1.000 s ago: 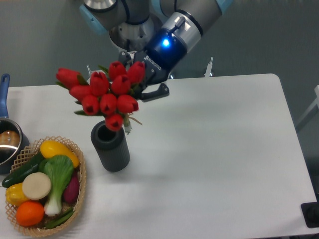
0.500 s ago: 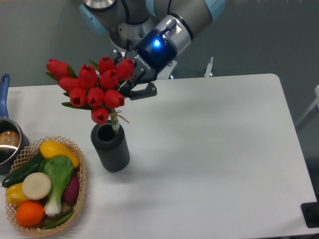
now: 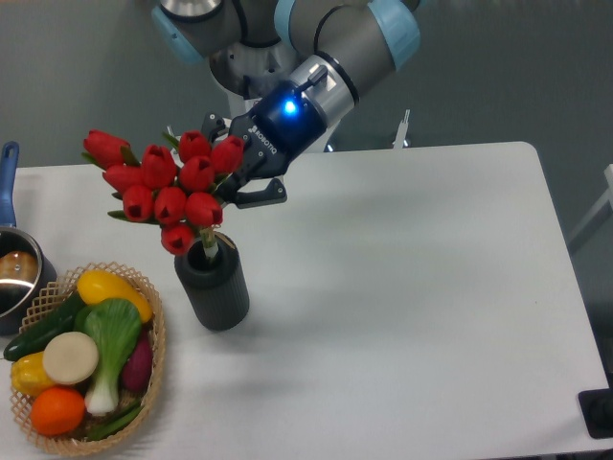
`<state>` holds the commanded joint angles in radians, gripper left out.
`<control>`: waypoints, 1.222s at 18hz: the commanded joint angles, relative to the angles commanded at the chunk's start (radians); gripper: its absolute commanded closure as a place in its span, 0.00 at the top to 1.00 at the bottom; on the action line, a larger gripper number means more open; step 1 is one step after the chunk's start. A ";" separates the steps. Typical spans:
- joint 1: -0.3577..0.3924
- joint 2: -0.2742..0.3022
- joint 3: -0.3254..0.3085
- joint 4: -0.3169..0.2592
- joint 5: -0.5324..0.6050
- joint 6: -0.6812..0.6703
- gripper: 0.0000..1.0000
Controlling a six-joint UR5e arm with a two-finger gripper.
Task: Insert the flowers into the vase
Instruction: 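Lower the tulip stems down into the vase opening, then open the gripper to release the tulips and lift away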
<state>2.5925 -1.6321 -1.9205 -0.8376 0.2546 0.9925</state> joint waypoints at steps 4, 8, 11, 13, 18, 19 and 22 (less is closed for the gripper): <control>-0.006 -0.015 -0.029 0.002 0.000 0.055 0.00; -0.006 -0.005 -0.107 0.003 0.002 0.106 0.00; -0.006 -0.008 -0.135 0.003 0.003 0.135 0.02; -0.006 -0.011 -0.146 0.005 0.009 0.140 0.09; -0.009 -0.048 -0.155 0.005 0.014 0.149 0.31; -0.017 -0.052 -0.156 0.005 0.014 0.149 0.35; -0.017 -0.055 -0.161 0.006 0.017 0.149 0.45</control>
<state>2.5756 -1.6874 -2.0816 -0.8314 0.2715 1.1413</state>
